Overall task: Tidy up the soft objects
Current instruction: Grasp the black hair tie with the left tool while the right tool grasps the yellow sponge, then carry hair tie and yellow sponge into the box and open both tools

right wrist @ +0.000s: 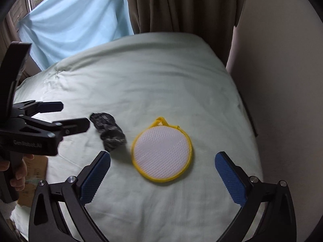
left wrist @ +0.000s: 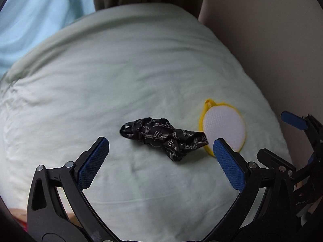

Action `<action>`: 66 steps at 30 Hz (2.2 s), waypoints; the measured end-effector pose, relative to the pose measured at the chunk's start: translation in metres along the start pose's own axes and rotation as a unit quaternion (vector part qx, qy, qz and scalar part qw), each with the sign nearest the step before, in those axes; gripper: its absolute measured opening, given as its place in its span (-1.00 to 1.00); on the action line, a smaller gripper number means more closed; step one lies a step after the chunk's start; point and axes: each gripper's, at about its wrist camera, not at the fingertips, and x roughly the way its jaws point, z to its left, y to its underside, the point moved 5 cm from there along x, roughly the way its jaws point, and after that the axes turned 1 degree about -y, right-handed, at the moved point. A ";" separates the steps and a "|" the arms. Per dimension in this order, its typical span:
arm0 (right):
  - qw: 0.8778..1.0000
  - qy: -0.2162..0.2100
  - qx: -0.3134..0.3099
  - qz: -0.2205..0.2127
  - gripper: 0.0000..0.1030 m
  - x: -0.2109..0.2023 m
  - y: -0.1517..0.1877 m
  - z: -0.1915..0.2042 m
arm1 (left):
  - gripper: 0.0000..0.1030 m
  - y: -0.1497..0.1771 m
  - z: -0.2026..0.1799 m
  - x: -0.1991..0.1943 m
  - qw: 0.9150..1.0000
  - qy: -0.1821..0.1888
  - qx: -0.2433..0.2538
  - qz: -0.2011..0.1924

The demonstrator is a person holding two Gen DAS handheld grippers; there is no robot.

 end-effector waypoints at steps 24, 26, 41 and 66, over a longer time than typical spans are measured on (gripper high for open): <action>0.999 -0.001 -0.044 0.022 0.74 0.108 0.020 0.006 | 0.46 -0.006 -0.007 0.132 0.993 -0.015 0.108 0.035; 0.999 0.001 -0.049 0.019 0.63 0.107 0.022 0.007 | 0.34 -0.005 -0.008 0.134 0.994 -0.014 0.107 0.033; 0.997 -0.014 -0.073 0.016 -0.21 0.077 0.017 0.029 | -0.21 -0.012 0.005 0.107 0.997 -0.024 0.072 0.034; 0.995 -0.009 -0.073 -0.069 -0.22 -0.173 -0.040 0.113 | -0.22 -0.010 0.025 -0.181 0.995 -0.041 -0.019 -0.087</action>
